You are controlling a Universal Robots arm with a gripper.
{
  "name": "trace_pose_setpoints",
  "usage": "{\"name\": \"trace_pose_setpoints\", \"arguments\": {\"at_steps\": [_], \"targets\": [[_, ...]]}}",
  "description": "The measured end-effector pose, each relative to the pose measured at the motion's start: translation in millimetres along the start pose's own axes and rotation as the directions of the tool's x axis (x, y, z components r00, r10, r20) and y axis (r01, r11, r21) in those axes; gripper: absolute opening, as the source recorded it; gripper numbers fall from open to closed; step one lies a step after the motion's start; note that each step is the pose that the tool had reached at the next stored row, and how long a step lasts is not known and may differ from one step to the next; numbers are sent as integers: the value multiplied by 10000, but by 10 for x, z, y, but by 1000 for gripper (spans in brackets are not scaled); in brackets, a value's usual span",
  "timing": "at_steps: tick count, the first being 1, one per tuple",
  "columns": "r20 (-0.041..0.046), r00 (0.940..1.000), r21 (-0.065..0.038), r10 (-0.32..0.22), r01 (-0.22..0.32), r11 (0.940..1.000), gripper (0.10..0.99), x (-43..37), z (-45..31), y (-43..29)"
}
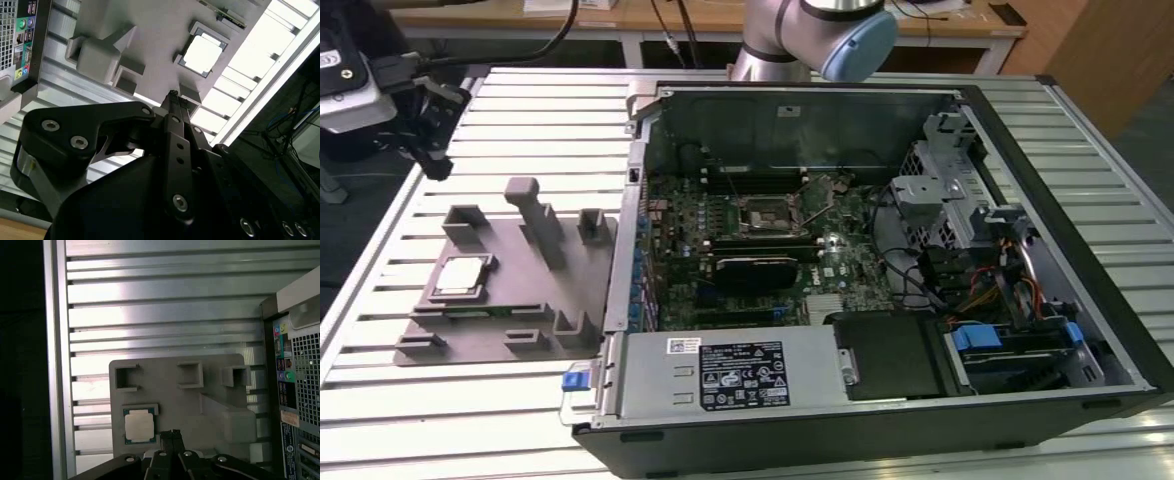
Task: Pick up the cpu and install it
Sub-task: 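Reach for the cpu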
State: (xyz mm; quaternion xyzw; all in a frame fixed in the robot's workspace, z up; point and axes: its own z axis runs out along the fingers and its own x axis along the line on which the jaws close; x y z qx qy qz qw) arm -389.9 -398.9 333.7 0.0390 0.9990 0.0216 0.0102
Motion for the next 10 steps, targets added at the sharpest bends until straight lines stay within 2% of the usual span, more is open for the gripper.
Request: {"name": "trace_pose_setpoints", "arguments": {"at_steps": [10], "targets": [[-33, 10000, 3, 1, -1, 10000, 106, 26, 180, -10]]}}
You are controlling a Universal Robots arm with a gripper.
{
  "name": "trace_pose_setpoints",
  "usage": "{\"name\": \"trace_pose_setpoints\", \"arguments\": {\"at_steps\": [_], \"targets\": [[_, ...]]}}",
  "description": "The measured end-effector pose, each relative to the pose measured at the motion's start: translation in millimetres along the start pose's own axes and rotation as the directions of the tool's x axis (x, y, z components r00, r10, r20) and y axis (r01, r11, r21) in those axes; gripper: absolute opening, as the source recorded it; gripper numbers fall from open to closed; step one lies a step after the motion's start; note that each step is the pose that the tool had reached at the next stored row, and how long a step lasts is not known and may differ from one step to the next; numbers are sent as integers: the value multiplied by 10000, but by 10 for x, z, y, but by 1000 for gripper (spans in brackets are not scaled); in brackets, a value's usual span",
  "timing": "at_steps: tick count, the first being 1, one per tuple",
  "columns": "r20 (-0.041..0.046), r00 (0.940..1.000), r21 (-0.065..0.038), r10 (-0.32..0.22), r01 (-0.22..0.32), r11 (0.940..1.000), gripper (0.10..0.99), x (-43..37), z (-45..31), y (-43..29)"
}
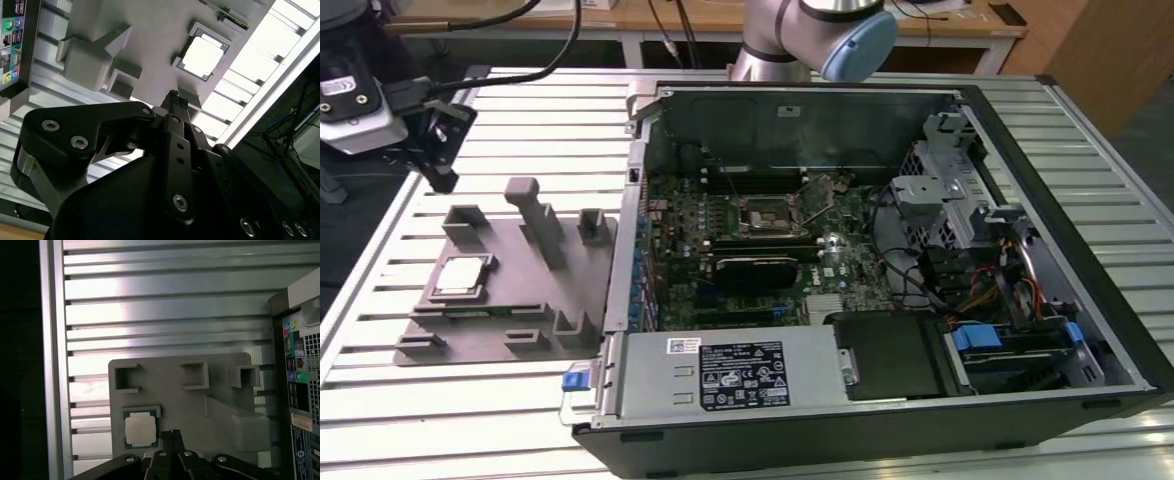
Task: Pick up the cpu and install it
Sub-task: 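Reach for the cpu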
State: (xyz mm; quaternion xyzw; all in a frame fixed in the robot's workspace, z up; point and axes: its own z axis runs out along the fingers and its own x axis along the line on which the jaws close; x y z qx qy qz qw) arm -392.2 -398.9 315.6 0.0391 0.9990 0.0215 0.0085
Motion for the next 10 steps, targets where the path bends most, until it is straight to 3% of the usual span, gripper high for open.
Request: {"name": "trace_pose_setpoints", "arguments": {"at_steps": [5, 10], "targets": [[-17, 10000, 1, 1, -1, 10000, 106, 13, 91, -5], [-17, 10000, 1, 1, -1, 10000, 106, 13, 86, -5]]}}
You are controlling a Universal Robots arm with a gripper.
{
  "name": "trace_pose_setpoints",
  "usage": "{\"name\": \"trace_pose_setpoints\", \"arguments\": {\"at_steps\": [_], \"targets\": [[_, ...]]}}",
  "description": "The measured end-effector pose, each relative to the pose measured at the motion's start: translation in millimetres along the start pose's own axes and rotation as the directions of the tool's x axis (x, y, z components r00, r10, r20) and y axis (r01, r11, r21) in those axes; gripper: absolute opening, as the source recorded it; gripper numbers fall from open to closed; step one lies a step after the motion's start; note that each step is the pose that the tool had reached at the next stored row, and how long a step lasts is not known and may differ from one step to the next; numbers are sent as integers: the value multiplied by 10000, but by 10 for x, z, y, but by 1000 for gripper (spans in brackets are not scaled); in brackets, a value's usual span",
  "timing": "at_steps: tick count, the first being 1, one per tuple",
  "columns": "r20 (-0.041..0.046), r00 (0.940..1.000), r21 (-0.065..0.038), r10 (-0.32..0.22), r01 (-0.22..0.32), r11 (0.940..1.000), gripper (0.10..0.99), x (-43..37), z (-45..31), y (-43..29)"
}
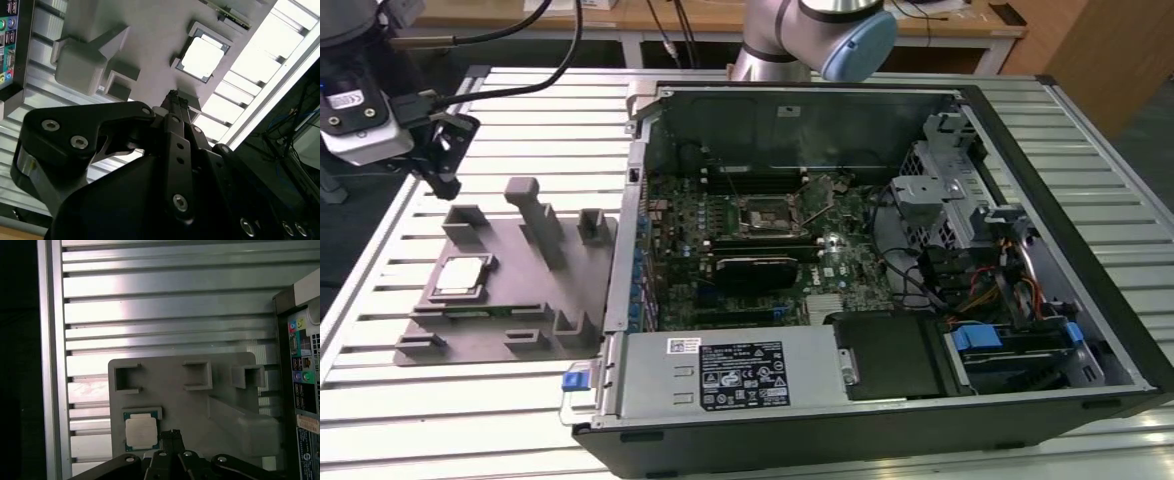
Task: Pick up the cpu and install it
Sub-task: 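Reach for the cpu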
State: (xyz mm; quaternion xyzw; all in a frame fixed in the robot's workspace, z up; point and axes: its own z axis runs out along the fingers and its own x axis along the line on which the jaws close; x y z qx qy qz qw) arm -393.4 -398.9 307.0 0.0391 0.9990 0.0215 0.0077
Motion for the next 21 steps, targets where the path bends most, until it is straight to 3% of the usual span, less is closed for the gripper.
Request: {"name": "trace_pose_setpoints", "arguments": {"at_steps": [21], "targets": [[0, 10000, 7, 0, 0, 10000, 106, 19, 11, -49]]}}
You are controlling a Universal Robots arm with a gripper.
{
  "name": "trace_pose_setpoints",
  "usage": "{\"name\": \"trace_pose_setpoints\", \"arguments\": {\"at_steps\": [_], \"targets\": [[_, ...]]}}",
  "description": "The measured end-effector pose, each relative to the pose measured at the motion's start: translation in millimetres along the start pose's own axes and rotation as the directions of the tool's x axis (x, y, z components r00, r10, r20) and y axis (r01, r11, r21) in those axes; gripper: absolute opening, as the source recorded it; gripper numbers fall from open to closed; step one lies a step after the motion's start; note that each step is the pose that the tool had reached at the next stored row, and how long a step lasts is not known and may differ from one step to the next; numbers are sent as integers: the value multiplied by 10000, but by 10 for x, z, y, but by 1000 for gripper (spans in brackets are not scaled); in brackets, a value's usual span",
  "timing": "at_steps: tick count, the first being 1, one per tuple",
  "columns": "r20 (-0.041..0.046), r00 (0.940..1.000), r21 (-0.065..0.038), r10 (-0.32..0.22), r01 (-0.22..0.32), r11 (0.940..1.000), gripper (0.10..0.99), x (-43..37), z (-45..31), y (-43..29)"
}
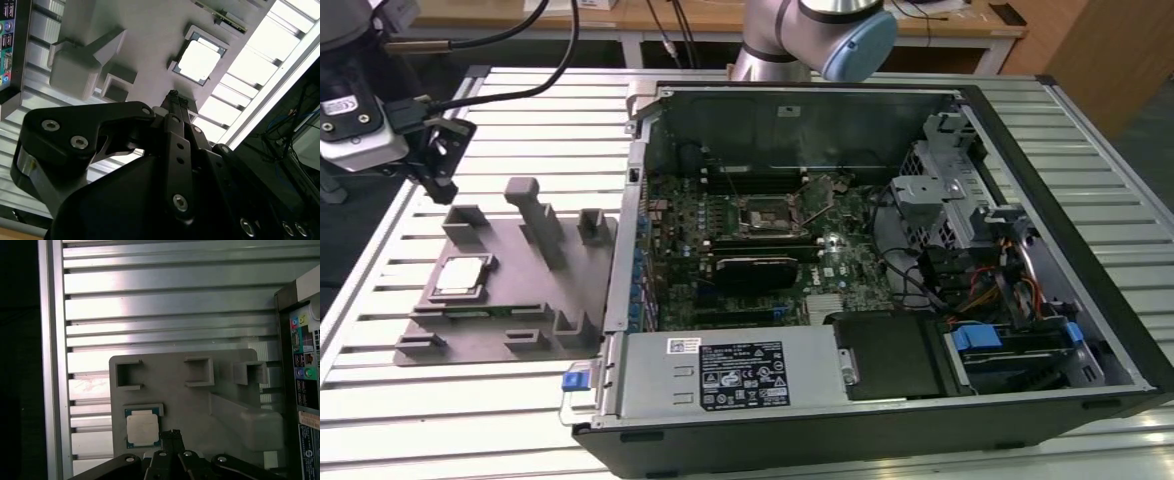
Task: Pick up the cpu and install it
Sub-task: 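Reach for the cpu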
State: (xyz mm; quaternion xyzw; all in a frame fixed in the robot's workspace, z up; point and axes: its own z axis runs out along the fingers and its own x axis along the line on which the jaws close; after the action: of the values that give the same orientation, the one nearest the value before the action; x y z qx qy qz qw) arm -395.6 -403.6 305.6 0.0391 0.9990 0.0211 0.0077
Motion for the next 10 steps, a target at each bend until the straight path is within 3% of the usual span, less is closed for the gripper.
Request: {"name": "trace_pose_setpoints", "arguments": {"at_steps": [10], "targets": [[-2, 10000, 1, -1, 1, 10000, 106, 25, -20, -2]]}}
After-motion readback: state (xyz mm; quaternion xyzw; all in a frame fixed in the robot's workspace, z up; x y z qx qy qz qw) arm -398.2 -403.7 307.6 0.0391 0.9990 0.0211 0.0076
